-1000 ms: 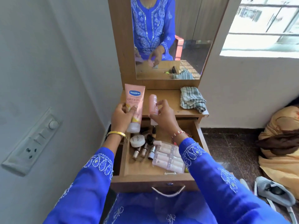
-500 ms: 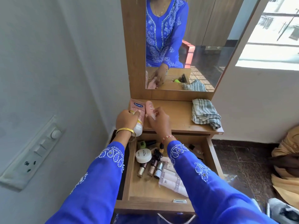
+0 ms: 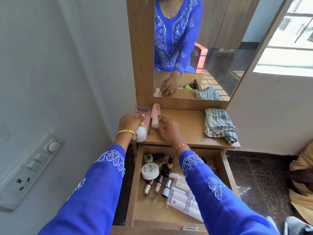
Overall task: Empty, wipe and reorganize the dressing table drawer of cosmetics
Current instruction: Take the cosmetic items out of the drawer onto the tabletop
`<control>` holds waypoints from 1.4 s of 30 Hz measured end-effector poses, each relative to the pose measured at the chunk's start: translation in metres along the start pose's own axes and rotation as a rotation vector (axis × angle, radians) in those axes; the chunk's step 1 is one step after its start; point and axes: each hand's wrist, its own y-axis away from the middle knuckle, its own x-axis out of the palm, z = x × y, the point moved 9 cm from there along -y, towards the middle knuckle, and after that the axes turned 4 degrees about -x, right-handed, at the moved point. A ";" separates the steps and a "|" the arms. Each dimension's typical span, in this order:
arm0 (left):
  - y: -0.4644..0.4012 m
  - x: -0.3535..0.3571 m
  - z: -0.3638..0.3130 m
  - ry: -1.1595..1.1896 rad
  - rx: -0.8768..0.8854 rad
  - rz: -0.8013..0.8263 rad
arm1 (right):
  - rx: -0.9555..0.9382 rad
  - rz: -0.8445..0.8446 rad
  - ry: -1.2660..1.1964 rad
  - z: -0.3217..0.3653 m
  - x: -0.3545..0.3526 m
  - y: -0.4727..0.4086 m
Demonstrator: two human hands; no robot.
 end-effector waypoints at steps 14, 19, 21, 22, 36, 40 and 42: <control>0.013 -0.011 -0.004 0.000 0.032 -0.052 | 0.058 0.129 -0.016 0.002 0.002 0.001; 0.031 -0.024 0.003 0.142 0.119 -0.185 | 0.054 0.191 0.008 0.008 0.003 0.010; 0.049 -0.032 0.002 0.203 0.167 -0.265 | 0.033 0.174 -0.014 0.013 -0.002 0.021; 0.062 -0.035 -0.001 0.227 0.204 -0.298 | 0.023 0.137 -0.047 0.014 -0.006 0.029; 0.196 0.043 0.020 0.347 0.460 -0.195 | 0.295 -0.314 -0.180 -0.102 -0.053 0.173; 0.199 0.079 0.031 0.151 0.442 -0.027 | 0.335 -0.143 0.054 -0.116 -0.037 0.172; 0.199 0.086 0.032 0.118 0.452 0.027 | 0.308 -0.004 0.205 -0.116 -0.022 0.169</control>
